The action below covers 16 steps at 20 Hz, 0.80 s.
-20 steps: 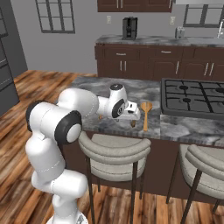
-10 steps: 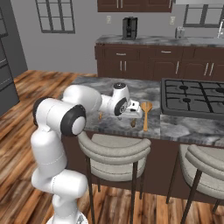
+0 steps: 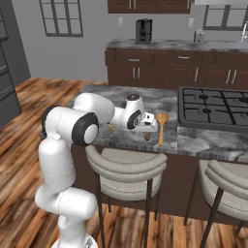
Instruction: Pick up the metallic utensils from the counter and place them in the open drawer. Make sure not to pick up any wooden utensils.
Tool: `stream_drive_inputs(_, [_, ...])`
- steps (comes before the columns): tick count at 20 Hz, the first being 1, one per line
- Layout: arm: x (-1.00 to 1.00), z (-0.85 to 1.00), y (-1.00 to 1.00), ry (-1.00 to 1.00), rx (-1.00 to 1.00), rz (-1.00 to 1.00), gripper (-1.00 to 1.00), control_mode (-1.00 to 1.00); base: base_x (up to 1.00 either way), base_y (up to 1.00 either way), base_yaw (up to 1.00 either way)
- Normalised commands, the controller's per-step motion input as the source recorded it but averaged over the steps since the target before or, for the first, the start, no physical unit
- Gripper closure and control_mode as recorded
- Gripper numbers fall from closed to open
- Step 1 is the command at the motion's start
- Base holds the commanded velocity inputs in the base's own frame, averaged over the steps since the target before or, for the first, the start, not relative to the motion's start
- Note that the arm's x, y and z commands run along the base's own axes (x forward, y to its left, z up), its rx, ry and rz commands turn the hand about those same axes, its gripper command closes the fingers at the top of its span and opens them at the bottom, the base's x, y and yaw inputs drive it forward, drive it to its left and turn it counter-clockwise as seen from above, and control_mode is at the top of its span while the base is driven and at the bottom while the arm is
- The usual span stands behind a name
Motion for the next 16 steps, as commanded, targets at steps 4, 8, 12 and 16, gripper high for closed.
stream_drive_inputs(4, [0.22,-0.01,-0.12,0.00,0.00,0.00,-1.00,-1.00,0.00,0.00,0.00])
stream_drive_inputs(8, [0.41,-0.16,-0.16,0.00,0.00,0.00,-1.00,-1.00,0.00,0.00,0.00])
stream_drive_inputs(12, [0.34,-0.20,-0.03,0.00,0.00,0.00,-1.00,-1.00,0.00,0.00,0.00])
stream_drive_inputs(16, [0.33,-0.20,-0.01,0.00,0.00,0.00,-1.00,-1.00,0.00,0.00,0.00])
